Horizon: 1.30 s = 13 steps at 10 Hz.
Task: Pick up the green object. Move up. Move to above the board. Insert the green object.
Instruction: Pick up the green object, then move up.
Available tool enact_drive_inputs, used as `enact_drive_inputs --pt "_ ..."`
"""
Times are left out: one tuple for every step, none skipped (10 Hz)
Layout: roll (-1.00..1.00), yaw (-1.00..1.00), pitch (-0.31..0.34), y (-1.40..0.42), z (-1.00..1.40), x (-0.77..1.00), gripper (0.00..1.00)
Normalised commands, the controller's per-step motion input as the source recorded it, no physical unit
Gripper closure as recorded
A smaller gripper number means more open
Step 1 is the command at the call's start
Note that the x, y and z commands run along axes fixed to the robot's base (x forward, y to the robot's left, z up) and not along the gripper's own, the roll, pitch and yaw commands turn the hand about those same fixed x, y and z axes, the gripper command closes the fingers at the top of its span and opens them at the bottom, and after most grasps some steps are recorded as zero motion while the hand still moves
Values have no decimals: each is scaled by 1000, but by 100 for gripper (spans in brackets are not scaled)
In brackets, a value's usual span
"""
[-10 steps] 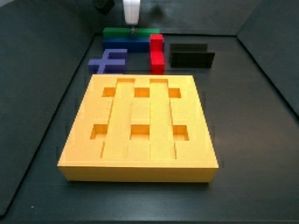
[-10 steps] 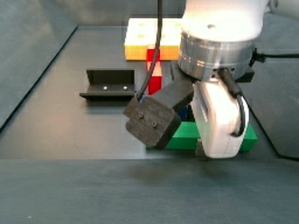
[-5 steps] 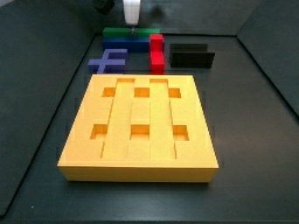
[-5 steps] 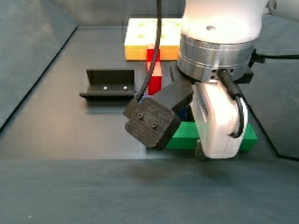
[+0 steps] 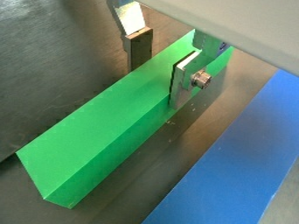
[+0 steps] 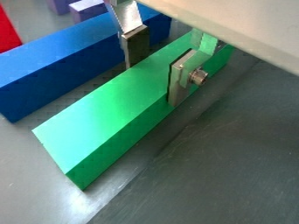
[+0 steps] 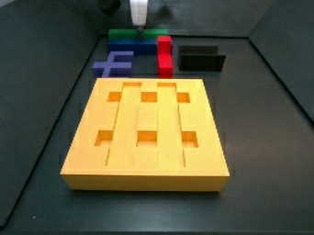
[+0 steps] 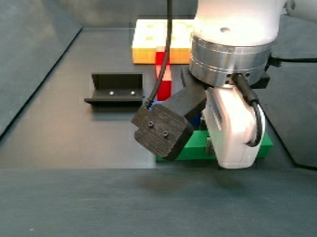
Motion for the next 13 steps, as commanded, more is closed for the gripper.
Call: enact_drive_inputs --pt "0 0 0 0 0 0 100" --pt "0 0 0 0 0 0 100" --pt "0 0 0 0 0 0 100" --pt "0 0 0 0 0 0 100" --pt "0 0 0 0 0 0 100" --pt "0 0 0 0 0 0 100" --pt "0 0 0 0 0 0 100" --pt "0 0 0 0 0 0 100" --pt "0 0 0 0 0 0 100" --pt "0 0 0 0 0 0 100" --pt "0 0 0 0 0 0 100" --pt "0 0 0 0 833 0 100" --pt "-2 44 12 51 794 -32 100"
